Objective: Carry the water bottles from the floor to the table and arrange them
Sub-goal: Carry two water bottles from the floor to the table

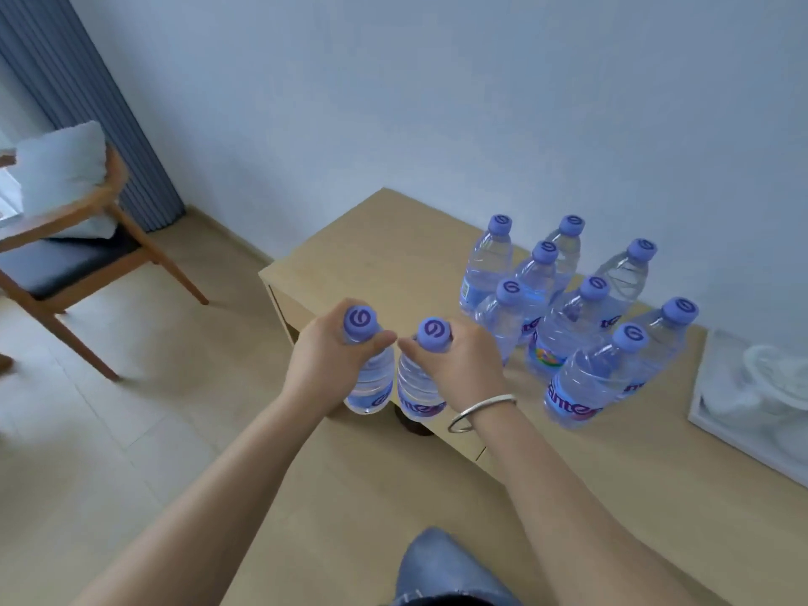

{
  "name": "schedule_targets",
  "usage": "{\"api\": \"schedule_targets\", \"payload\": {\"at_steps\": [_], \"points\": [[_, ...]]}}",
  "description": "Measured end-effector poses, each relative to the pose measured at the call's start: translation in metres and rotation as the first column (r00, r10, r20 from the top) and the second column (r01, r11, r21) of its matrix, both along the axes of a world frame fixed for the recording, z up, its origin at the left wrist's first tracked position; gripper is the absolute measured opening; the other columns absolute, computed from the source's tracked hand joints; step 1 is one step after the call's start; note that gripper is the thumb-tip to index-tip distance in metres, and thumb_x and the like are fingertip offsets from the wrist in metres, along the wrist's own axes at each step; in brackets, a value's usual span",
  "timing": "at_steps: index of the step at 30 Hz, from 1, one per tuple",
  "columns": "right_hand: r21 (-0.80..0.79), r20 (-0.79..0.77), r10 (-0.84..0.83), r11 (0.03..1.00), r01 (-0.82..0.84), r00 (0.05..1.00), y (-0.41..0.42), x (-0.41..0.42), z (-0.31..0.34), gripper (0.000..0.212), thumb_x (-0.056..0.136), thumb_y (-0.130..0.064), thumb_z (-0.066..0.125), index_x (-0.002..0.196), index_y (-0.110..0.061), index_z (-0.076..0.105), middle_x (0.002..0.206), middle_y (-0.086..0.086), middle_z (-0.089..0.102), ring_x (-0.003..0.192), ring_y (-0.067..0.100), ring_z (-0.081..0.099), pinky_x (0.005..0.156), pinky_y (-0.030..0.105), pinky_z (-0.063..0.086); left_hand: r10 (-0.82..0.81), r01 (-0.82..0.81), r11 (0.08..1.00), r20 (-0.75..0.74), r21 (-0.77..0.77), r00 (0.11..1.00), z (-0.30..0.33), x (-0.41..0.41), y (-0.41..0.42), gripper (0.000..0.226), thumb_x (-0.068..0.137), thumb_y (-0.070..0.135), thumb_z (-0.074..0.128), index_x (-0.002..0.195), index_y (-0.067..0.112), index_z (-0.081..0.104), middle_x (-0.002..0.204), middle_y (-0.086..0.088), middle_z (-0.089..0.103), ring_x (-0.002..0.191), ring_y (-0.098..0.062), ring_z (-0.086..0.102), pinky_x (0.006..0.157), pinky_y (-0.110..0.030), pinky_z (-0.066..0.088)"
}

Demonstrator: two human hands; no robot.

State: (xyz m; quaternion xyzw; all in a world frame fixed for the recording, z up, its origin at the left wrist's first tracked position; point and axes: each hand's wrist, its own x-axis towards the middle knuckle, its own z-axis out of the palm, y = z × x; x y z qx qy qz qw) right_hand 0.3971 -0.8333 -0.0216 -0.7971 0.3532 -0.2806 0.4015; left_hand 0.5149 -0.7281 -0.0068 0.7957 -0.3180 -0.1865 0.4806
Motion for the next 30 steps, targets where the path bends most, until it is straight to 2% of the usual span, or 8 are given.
{"api": "schedule_targets", "payload": {"at_steps": [4, 8, 13, 15, 18, 22, 26, 30], "points": [[-0.009, -0.004, -0.130, 0.992, 0.130, 0.992, -0.032, 0.035, -0.004, 0.041, 0.070, -0.033, 0.075, 0.056, -0.008, 0.046, 0.056, 0.006, 0.046, 0.059, 0.025, 0.043, 0.056, 0.035, 0.037, -0.067, 0.067, 0.998, 0.003, 0.000, 0.998, -0.008, 0.041, -0.034, 0.021, 0.072, 0.034, 0.075, 0.082, 0.029, 0.058, 0.072, 0.011, 0.065, 0.063, 0.006, 0.057, 0.062, -0.021, 0.046], [0.010, -0.025, -0.158, 0.987, 0.159, 0.987, -0.065, 0.071, -0.009, 0.049, 0.071, -0.032, 0.075, 0.052, -0.021, 0.032, 0.051, -0.007, 0.034, 0.052, 0.013, 0.032, 0.053, 0.028, 0.030, -0.148, 0.146, 0.988, 0.050, 0.039, 0.988, -0.011, 0.073, -0.073, 0.021, 0.073, 0.033, 0.074, 0.082, 0.027, 0.057, 0.075, 0.006, 0.064, 0.065, -0.003, 0.056, 0.063, -0.023, 0.047], [0.038, -0.023, -0.270, 0.962, 0.270, 0.963, -0.095, 0.098, -0.012, 0.038, 0.070, -0.027, 0.073, 0.056, -0.007, 0.045, 0.056, 0.007, 0.047, 0.057, 0.018, 0.039, 0.054, 0.031, 0.035, -0.240, 0.237, 0.970, 0.046, 0.058, 0.970, -0.013, 0.114, -0.121, 0.021, 0.073, 0.033, 0.075, 0.081, 0.030, 0.056, 0.072, 0.012, 0.062, 0.064, 0.005, 0.056, 0.057, -0.012, 0.043], [0.054, -0.022, -0.324, 0.944, 0.325, 0.946, -0.101, 0.104, -0.014, 0.038, 0.070, -0.025, 0.072, 0.057, -0.002, 0.046, 0.055, 0.013, 0.047, 0.056, 0.019, 0.039, 0.053, 0.035, 0.035, -0.285, 0.284, 0.958, 0.016, 0.042, 0.958, -0.015, 0.124, -0.140, 0.020, 0.073, 0.031, 0.075, 0.084, 0.027, 0.058, 0.074, 0.011, 0.063, 0.068, 0.001, 0.057, 0.065, -0.022, 0.047], [0.086, -0.032, -0.396, 0.914, 0.397, 0.918, -0.102, 0.109, -0.018, 0.042, 0.070, -0.028, 0.071, 0.052, -0.011, 0.036, 0.050, 0.000, 0.034, 0.052, 0.014, 0.030, 0.050, 0.031, 0.029, -0.383, 0.383, 0.923, -0.024, 0.020, 0.924, -0.016, 0.135, -0.166, 0.021, 0.073, 0.026, 0.076, 0.082, 0.026, 0.057, 0.076, 0.010, 0.062, 0.073, -0.013, 0.059, 0.072, -0.035, 0.050], [0.129, -0.071, -0.564, 0.812, 0.569, 0.822, -0.099, 0.117, -0.023, 0.040, 0.069, -0.033, 0.073, 0.057, -0.009, 0.043, 0.054, 0.003, 0.041, 0.056, 0.017, 0.035, 0.053, 0.032, 0.035, -0.515, 0.516, 0.857, -0.056, 0.002, 0.855, -0.023, 0.150, -0.193, 0.021, 0.072, 0.024, 0.077, 0.079, 0.026, 0.057, 0.074, 0.011, 0.061, 0.072, -0.014, 0.057, 0.072, -0.037, 0.049], [0.144, -0.091, -0.683, 0.711, 0.688, 0.725, -0.093, 0.130, -0.021, 0.037, 0.071, -0.030, 0.073, 0.069, 0.001, 0.054, 0.069, 0.020, 0.058, 0.063, 0.026, 0.048, 0.062, 0.038, 0.047, -0.645, 0.649, 0.760, -0.100, 0.023, 0.758, -0.033, 0.163, -0.202, 0.022, 0.072, 0.023, 0.076, 0.078, 0.028, 0.056, 0.073, 0.011, 0.060, 0.071, -0.014, 0.056, 0.069, -0.033, 0.049], [0.183, -0.016, -0.780, 0.613, 0.768, 0.626, -0.081, 0.144, -0.022, 0.023, 0.075, -0.021, 0.071, 0.079, -0.002, 0.059, 0.080, 0.014, 0.065, 0.078, 0.028, 0.060, 0.071, 0.034, 0.048, -0.730, 0.734, 0.678, -0.090, 0.032, 0.678, -0.037, 0.173, -0.209, 0.024, 0.073, 0.023, 0.075, 0.079, 0.030, 0.053, 0.073, 0.013, 0.059, 0.070, -0.011, 0.055, 0.065, -0.027, 0.046]]}}
